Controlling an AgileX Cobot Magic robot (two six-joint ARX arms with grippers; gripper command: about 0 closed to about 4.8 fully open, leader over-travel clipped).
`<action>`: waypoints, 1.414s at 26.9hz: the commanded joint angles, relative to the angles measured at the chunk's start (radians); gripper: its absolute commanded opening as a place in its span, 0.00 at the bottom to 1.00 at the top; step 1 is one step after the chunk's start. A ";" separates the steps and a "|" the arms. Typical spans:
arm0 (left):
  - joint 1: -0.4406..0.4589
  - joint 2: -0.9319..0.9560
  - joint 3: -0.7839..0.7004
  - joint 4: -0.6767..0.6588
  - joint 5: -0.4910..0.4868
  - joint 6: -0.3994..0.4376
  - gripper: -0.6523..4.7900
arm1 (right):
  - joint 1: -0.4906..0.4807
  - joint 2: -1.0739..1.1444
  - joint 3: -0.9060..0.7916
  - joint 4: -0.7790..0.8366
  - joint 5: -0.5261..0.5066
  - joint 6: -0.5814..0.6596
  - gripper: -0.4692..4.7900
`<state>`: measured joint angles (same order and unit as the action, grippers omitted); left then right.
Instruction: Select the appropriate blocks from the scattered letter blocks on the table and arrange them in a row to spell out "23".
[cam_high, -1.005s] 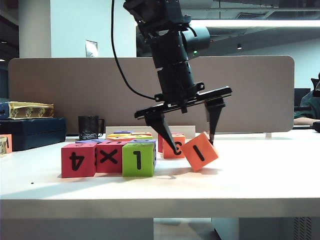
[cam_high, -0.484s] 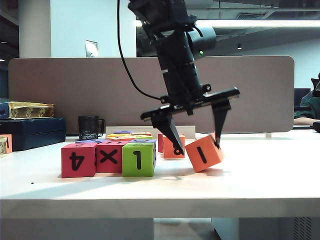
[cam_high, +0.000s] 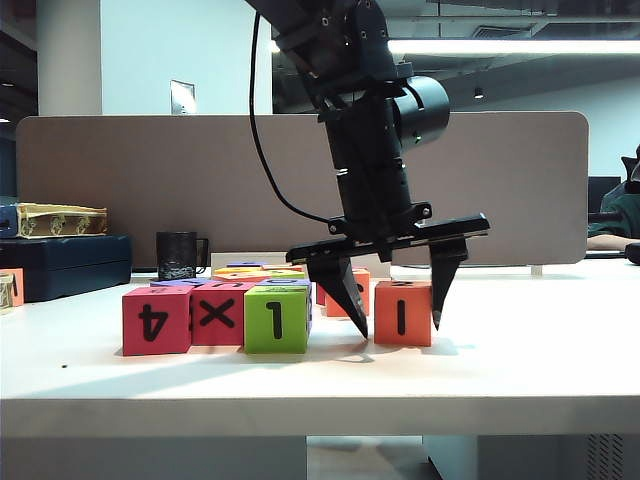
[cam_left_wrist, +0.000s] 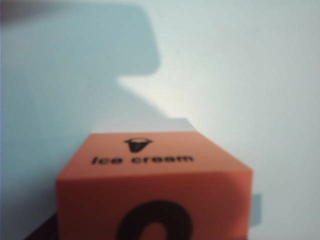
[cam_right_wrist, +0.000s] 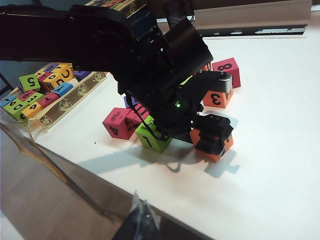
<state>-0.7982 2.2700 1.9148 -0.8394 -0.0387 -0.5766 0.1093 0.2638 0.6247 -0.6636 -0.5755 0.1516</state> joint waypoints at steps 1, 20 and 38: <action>0.001 -0.004 0.005 0.011 -0.007 -0.013 0.74 | -0.001 0.001 0.003 0.010 0.001 -0.003 0.09; 0.023 -0.066 0.077 -0.027 -0.082 0.143 0.75 | -0.001 0.001 0.003 0.009 0.001 -0.003 0.09; 0.311 -0.053 0.185 -0.101 -0.066 0.833 0.75 | -0.001 0.001 0.003 0.010 0.001 -0.003 0.09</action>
<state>-0.4988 2.2124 2.0968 -0.9615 -0.1379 0.1978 0.1089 0.2638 0.6247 -0.6636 -0.5755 0.1513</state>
